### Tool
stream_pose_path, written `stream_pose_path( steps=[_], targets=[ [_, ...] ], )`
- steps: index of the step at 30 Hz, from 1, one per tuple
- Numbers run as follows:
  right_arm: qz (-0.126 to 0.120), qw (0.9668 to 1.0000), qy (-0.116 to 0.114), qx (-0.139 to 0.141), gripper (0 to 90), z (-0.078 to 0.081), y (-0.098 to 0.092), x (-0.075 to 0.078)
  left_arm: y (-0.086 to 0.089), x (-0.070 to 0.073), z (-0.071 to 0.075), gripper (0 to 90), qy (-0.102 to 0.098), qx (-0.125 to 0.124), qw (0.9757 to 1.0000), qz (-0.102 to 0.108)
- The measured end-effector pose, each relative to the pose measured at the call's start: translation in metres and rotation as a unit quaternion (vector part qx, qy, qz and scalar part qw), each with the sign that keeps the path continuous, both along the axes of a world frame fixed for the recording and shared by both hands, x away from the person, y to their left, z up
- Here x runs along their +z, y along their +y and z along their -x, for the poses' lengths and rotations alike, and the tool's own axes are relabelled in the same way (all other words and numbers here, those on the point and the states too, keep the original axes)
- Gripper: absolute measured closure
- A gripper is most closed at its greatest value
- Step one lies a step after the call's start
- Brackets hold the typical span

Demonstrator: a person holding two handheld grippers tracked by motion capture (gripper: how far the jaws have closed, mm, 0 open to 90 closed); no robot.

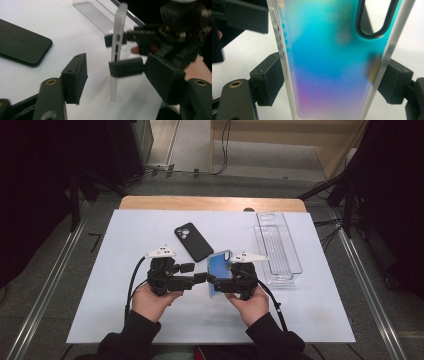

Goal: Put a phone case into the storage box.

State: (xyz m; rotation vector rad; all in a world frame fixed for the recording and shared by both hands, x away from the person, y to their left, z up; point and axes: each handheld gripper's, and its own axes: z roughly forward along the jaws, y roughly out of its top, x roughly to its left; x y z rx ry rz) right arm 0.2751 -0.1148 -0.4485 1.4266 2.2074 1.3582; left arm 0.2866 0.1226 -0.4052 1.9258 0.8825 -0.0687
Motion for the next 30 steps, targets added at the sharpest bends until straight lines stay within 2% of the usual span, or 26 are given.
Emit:
stream_pose_path(
  steps=[1, 2, 3, 4, 5, 6, 7, 8, 9, 10, 11, 13, 14, 15, 16, 17, 18, 19, 20, 23, 24, 27, 30],
  targets=[
    [0.0, 1.0, 0.0, 0.0, 16.3, 0.0, 0.0, 0.0, 0.0, -0.002, -0.001, 33.0, 0.001, -0.008, 1.0, -0.004],
    [0.004, 1.0, -0.002, 0.001, 16.3, -0.002, -0.003, 0.0, -0.001, -0.005, -0.001, 32.5, 0.005, -0.034, 0.9994, -0.008],
    [0.004, 1.0, -0.002, 0.001, 16.3, -0.002, -0.003, 0.0, -0.001, -0.005, -0.001, 30.7, 0.005, -0.034, 0.9994, -0.008],
    [0.001, 1.0, -0.003, 0.004, 16.3, -0.003, -0.006, 0.001, -0.002, -0.008, -0.001, 30.7, -0.004, -0.054, 0.9984, -0.017],
    [0.001, 1.0, -0.003, 0.004, 16.3, -0.003, -0.006, 0.001, -0.002, -0.008, -0.001, 30.6, -0.004, -0.054, 0.9984, -0.017],
    [-0.005, 0.9999, -0.004, 0.008, 16.3, -0.004, -0.009, 0.001, -0.003, -0.012, -0.001, 30.6, -0.005, -0.079, 0.9966, -0.022],
    [-0.005, 0.9999, -0.004, 0.008, 16.3, -0.004, -0.009, 0.001, -0.003, -0.012, -0.001, 30.6, -0.005, -0.079, 0.9966, -0.022],
    [-0.005, 0.9999, -0.006, 0.011, 16.3, -0.004, -0.01, 0.002, -0.004, -0.018, -0.001, 30.6, -0.001, -0.107, 0.9936, -0.035],
    [-0.005, 0.9999, -0.006, 0.011, 16.3, -0.004, -0.01, 0.002, -0.004, -0.018, -0.001, 30.6, -0.001, -0.107, 0.9936, -0.035],
    [0.001, 0.9998, -0.008, 0.02, 16.3, -0.005, -0.011, 0.003, -0.004, -0.024, -0.002, 30.6, -0.001, -0.126, 0.9909, -0.048],
    [0.001, 0.9998, -0.008, 0.02, 16.3, -0.005, -0.011, 0.003, -0.004, -0.024, -0.002, 30.5, -0.001, -0.126, 0.9909, -0.048],
    [0.004, 0.9996, -0.006, 0.026, 16.3, -0.005, -0.012, 0.003, -0.004, -0.029, -0.002, 30.6, 0.0, -0.133, 0.9891, -0.062],
    [-0.001, 0.9995, -0.005, 0.03, 16.3, -0.006, -0.014, 0.004, -0.002, -0.034, -0.002, 30.5, -0.004, -0.144, 0.9869, -0.073],
    [-0.001, 0.9995, -0.005, 0.03, 16.3, -0.006, -0.014, 0.004, -0.002, -0.034, -0.002, 30.5, -0.004, -0.144, 0.9869, -0.073],
    [-0.006, 0.9994, -0.003, 0.034, 16.3, -0.007, -0.016, 0.005, 0.0, -0.037, -0.002, 30.5, -0.009, -0.15, 0.9853, -0.081],
    [-0.006, 0.9994, -0.003, 0.034, 16.3, -0.007, -0.016, 0.005, 0.0, -0.037, -0.002, 30.5, -0.009, -0.15, 0.9853, -0.081],
    [-0.007, 0.9992, -0.001, 0.04, 16.3, -0.008, -0.019, 0.008, 0.003, -0.04, -0.001, 30.5, -0.019, -0.153, 0.9837, -0.093],
    [-0.007, 0.9992, -0.001, 0.04, 16.3, -0.008, -0.019, 0.008, 0.003, -0.04, -0.001, 30.4, -0.019, -0.153, 0.9837, -0.093],
    [-0.008, 0.999, 0.0, 0.043, 16.3, -0.009, -0.021, 0.01, 0.005, -0.042, 0.0, 29.1, -0.022, -0.155, 0.9823, -0.102],
    [-0.01, 0.9987, 0.003, 0.05, 16.3, -0.01, -0.023, 0.012, 0.009, -0.043, -0.001, 28.3, -0.021, -0.148, 0.9831, -0.106],
    [-0.011, 0.9985, 0.003, 0.053, 16.3, -0.01, -0.024, 0.014, 0.012, -0.044, -0.002, 28.3, -0.014, -0.144, 0.9842, -0.103],
    [-0.011, 0.9983, 0.003, 0.057, 16.3, -0.011, -0.026, 0.015, 0.015, -0.044, -0.001, 28.3, -0.015, -0.144, 0.9838, -0.105],
    [-0.011, 0.9982, 0.007, 0.059, 16.3, -0.012, -0.029, 0.017, 0.021, -0.047, -0.001, 28.3, -0.007, -0.138, 0.9848, -0.105]
  ],
)
